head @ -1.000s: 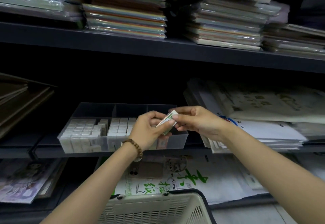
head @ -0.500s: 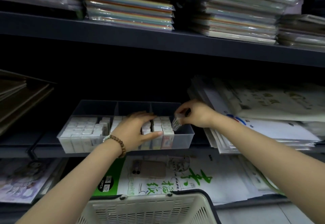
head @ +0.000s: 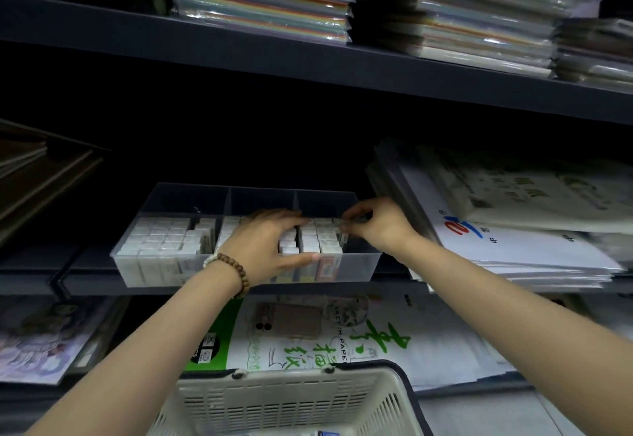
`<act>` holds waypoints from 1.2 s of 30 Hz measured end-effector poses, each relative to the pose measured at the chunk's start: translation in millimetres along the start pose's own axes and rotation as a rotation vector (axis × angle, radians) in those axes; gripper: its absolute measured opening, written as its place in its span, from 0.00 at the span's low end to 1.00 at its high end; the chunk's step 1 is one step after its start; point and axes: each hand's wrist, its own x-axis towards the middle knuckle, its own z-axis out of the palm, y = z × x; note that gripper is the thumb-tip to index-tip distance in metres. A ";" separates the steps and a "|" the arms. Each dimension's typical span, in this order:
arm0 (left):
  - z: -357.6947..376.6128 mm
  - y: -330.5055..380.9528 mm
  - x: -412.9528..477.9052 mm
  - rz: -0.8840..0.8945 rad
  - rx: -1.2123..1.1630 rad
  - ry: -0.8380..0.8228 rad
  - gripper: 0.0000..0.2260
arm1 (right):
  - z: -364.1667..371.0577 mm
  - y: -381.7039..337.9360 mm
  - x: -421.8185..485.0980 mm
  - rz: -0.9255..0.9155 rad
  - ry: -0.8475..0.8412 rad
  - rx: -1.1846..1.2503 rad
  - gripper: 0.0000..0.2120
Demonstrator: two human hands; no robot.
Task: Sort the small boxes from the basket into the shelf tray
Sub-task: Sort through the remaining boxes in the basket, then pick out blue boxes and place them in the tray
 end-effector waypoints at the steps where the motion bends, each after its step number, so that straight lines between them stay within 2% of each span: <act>1: -0.4 0.6 -0.6 -0.004 -0.001 0.001 0.40 | -0.2 0.4 -0.6 -0.003 0.004 0.010 0.11; 6: -6.2 7.2 -8.7 0.007 -0.031 0.035 0.36 | -3.6 -2.1 -8.3 -0.033 -0.027 0.072 0.12; 10: -13.1 14.6 -34.5 0.051 -0.155 0.080 0.34 | -19.8 -0.3 -33.4 -0.098 -0.029 0.123 0.14; 13: -7.3 15.8 -65.3 0.064 -0.240 0.124 0.29 | -30.7 11.1 -69.7 -0.088 -0.031 0.304 0.10; 17: 26.1 9.7 -107.5 0.113 -0.211 0.102 0.24 | -13.9 44.3 -121.9 0.051 -0.204 0.537 0.09; 21: 84.5 -9.9 -148.2 -0.031 -0.346 -0.125 0.26 | 43.2 97.5 -156.5 0.270 -0.427 0.512 0.08; 24: 137.5 -32.2 -177.4 -0.160 -0.329 -0.384 0.29 | 100.5 141.2 -169.7 0.437 -0.610 0.409 0.08; 28: 201.8 -57.3 -207.1 -0.265 -0.291 -0.632 0.22 | 177.4 187.5 -180.4 0.618 -0.788 0.349 0.11; 32: 254.0 -67.1 -243.5 -0.347 -0.376 -0.914 0.16 | 240.8 213.4 -200.7 0.627 -0.976 0.190 0.13; 36: 286.5 -68.3 -277.2 -0.392 -0.445 -1.094 0.16 | 265.6 226.9 -218.4 0.486 -1.226 -0.041 0.14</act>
